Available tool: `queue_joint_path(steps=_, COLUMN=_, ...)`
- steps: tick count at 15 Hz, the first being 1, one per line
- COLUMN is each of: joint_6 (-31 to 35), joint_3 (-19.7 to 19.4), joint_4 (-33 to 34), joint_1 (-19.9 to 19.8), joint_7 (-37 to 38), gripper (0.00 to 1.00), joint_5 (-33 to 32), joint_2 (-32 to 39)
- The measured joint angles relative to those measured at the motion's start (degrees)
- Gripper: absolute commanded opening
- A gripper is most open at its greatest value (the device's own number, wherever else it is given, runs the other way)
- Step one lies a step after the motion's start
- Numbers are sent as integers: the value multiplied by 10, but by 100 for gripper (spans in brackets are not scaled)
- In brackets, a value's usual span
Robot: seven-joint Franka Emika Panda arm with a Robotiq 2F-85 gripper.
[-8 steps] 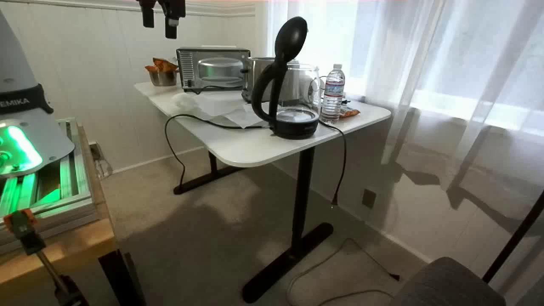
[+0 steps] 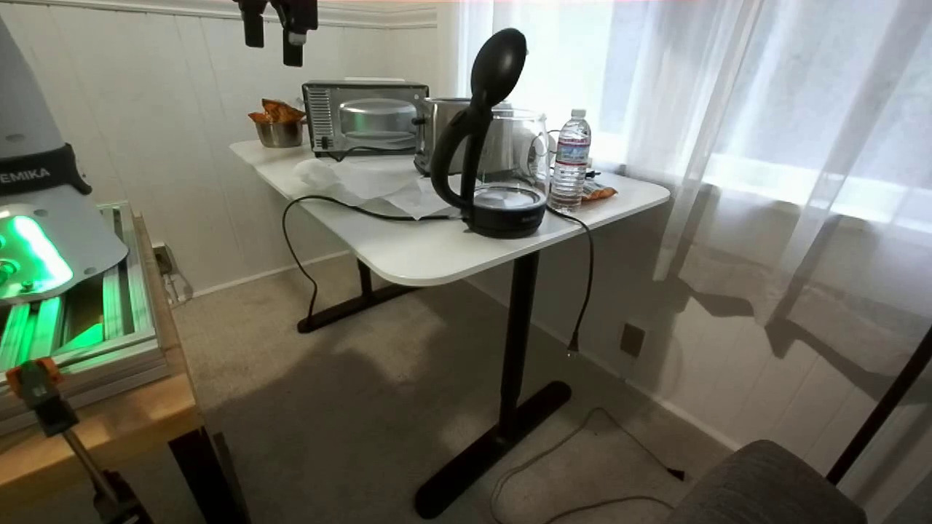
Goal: Move the glass kettle to the left.
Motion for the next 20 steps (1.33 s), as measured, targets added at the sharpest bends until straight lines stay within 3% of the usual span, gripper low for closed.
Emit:
queue_joint_path(steps=3, joint_6=7, joint_3=0, joint_4=0, joint_1=0, joint_7=1, gripper=100, joint_5=0, joint_2=2)
queue_joint_path(steps=7, joint_6=93, joint_3=4, joint_4=0, joint_1=-2, joint_7=18, gripper=100, joint_5=0, joint_2=31)
queue_joint_path(steps=12, joint_6=208, joint_3=23, joint_4=8, joint_1=-11, joint_7=67, gripper=100, joint_5=-1, joint_2=103)
queue_joint_path(steps=20, joint_6=301, joint_3=49, joint_4=68, joint_1=-29, joint_7=151, gripper=100, joint_5=-11, joint_2=229)
